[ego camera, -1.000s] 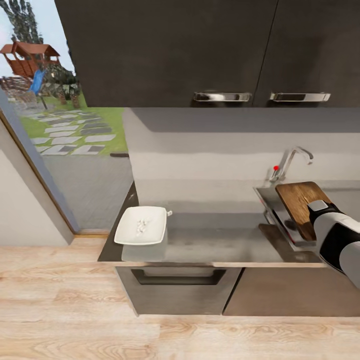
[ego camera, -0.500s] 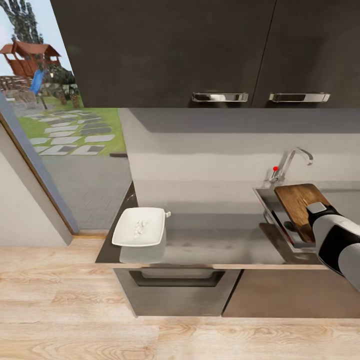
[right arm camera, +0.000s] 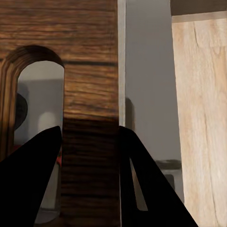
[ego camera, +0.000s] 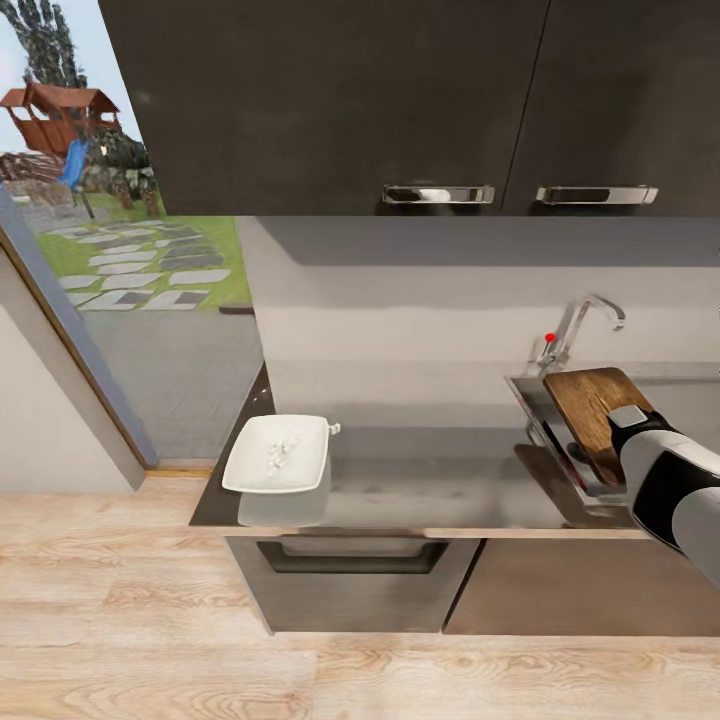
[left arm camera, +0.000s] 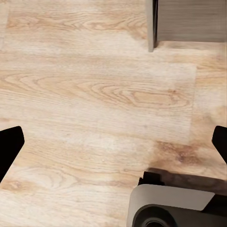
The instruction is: In the kitchen, take the Vidalia onion out of the sink, dice it on the chopping board with the paring knife, put the diced onion into the bowl on the countertop, then place both the paring knife and the chopping board into the sink.
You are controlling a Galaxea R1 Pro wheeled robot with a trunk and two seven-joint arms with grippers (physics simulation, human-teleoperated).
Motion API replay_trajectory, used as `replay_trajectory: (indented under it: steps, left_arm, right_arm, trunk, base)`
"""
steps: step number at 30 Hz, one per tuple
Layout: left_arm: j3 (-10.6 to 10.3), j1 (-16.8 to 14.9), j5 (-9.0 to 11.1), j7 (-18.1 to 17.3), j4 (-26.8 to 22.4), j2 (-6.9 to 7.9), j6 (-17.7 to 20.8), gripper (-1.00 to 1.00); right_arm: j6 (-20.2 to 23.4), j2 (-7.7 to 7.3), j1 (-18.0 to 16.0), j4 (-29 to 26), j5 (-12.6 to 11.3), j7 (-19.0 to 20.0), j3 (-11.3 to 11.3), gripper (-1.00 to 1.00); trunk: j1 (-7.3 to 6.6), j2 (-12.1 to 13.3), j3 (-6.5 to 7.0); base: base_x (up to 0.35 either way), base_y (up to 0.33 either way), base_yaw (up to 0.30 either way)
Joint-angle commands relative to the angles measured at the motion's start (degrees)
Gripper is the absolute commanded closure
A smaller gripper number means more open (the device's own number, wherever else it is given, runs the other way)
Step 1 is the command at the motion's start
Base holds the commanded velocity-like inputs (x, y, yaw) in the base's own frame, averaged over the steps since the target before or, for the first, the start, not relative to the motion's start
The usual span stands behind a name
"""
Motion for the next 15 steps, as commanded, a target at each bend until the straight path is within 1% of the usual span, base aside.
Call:
replay_trajectory:
  steps: [1,4,8,15]
  left_arm:
    - [-0.5,-0.1,0.2,0.2,0.2,-0.06,-0.3,-1.0]
    - [-0.5,-0.1,0.2,0.2,0.2,-0.17,-0.3,-1.0]
    - [-0.5,-0.1,0.2,0.2,0.2,-0.23,-0.3,-1.0]
    - [-0.5,-0.1,0.2,0.2,0.2,-0.25,-0.3,-1.0]
  right_arm:
    - [0.4,-0.03,-0.1,0.0,0.6,0.0,-0.2,1.0]
    - [0.4,0.1,-0.1,0.0,0.6,-0.1,-0.2,1.0]
    - [0.4,0.29,-0.1,0.0,0.6,-0.1,-0.3,1.0]
    - [0.4,0.71,0.1,0.0,0.6,-0.1,-0.2,1.0]
  trunk:
    - [0.03,-0.1,-0.12]
    - [0.03,-0.1,-0.12]
    - [0.03,-0.1,-0.12]
    - [0.03,-0.1,-0.12]
  base:
    - [0.0,-0.156,0.0]
    - [0.03,-0.23,0.0]
    - [0.126,-0.205,0.0]
    - [0.048,-0.023,0.0]
